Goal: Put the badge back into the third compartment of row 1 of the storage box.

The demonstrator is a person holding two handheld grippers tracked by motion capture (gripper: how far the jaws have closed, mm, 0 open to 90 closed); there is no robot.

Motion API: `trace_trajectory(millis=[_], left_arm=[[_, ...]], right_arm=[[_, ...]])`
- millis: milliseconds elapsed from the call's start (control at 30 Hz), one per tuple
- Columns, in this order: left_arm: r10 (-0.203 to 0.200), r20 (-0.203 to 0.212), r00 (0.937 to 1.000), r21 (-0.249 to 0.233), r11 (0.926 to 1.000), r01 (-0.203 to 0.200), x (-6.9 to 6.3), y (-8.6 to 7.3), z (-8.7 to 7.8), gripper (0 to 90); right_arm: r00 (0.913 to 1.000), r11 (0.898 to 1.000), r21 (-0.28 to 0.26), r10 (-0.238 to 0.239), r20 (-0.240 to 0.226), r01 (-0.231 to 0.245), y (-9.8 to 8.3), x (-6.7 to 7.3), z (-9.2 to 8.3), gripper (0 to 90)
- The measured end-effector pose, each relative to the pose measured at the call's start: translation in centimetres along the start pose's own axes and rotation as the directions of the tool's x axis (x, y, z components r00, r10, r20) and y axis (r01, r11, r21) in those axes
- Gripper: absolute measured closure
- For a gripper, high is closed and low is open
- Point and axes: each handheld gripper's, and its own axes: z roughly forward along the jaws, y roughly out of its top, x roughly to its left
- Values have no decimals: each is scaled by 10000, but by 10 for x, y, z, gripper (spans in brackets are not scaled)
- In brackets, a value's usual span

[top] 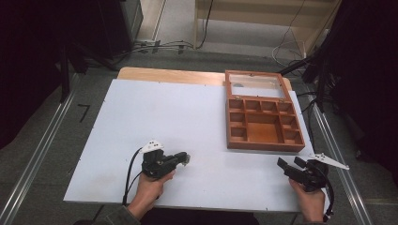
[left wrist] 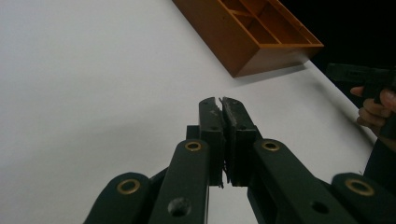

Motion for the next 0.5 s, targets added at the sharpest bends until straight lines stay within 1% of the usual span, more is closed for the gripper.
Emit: trace_trajectory(millis=[67,300,500], left_arm=[[-28,98,9999,-32,10000,28,-3,3,6,889],[129,271,9996,-35,9999,-128,-12,17,21,889],[37,348,9994,-18,10000,-36,-16,24,34,889]], right_arm=[[10000,10000,-14,36,-30,-36,0,0,0,202],[9999,10000,-42,49,-107,-50,0,-1,0,203],[9999,9999,-48,101,-137,-102,0,-1,0,203]])
